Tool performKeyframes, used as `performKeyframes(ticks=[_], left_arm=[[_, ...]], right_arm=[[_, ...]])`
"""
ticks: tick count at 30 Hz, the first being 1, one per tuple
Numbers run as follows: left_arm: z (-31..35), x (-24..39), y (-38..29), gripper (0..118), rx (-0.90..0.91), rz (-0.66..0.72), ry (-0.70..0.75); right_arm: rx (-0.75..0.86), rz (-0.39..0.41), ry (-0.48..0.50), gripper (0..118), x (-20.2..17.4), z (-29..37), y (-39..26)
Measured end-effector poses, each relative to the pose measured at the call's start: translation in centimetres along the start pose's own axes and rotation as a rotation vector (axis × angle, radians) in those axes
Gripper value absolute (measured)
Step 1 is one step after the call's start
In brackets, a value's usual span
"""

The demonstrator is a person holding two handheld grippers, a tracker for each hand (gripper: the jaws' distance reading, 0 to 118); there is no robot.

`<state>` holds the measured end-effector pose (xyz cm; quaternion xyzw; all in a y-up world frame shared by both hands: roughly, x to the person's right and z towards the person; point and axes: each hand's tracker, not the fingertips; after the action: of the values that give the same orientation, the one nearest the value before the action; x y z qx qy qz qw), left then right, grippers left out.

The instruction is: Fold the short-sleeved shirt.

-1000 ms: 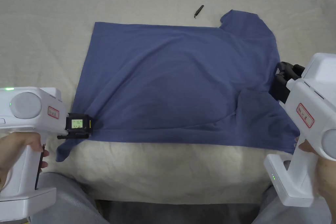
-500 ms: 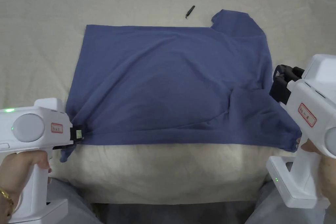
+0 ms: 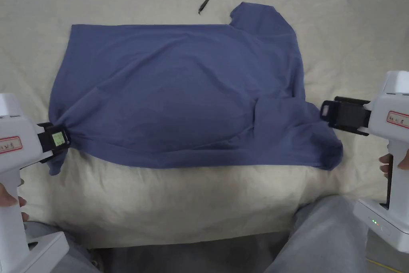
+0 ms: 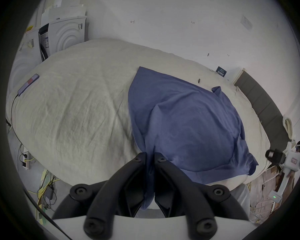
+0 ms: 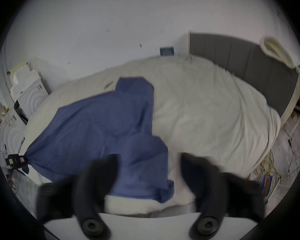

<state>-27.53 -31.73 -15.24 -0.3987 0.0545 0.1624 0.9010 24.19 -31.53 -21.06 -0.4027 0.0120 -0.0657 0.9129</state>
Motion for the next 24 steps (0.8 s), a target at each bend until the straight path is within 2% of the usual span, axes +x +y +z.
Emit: performKeyframes(ticks=[3,6,9,10,12,14,17,18,19,24], left_arm=[[-0.2,0.2,0.2,6,0.001,-0.005,-0.024],[-0.8,0.4,0.2,6,-0.008,-0.011,-0.010],[-0.9,0.2,0.1,6,-0.016,0.006,-0.009],[-0.9,0.1,0.1,6,-0.018,0.009,-0.010],[-0.9,-0.2,0.0,6,-0.020,0.012,-0.008],[-0.9,-0.4,-0.1,6,-0.024,0.015,0.005],[-0.9,-0.8,-0.2,6,-0.028,0.028,0.009],[-0.9,-0.8,-0.2,6,-0.029,0.032,0.013],[-0.9,-0.8,-0.3,6,-0.030,0.031,0.013],[-1.0,-0.5,-0.4,6,-0.035,0.005,0.028]], right_arm=[[-0.084,0.003,0.021,114,0.9,-1.1,-0.9],[-0.196,-0.003,-0.004,114,1.1,-2.7,-1.9],[-0.231,0.009,-0.032,112,1.1,-4.1,-3.0],[-0.235,0.005,-0.031,106,1.0,-4.3,-3.5],[-0.254,-0.004,-0.009,83,0.9,-4.9,-4.2],[-0.258,-0.005,-0.002,79,0.5,-5.1,-4.8],[-0.254,0.021,0.004,39,-0.1,-5.6,-5.3],[-0.247,0.039,-0.001,17,-0.5,-5.4,-5.5],[-0.235,0.059,-0.018,8,-0.7,-5.4,-5.6],[-0.217,0.080,-0.004,4,-0.7,-4.4,-5.3]])
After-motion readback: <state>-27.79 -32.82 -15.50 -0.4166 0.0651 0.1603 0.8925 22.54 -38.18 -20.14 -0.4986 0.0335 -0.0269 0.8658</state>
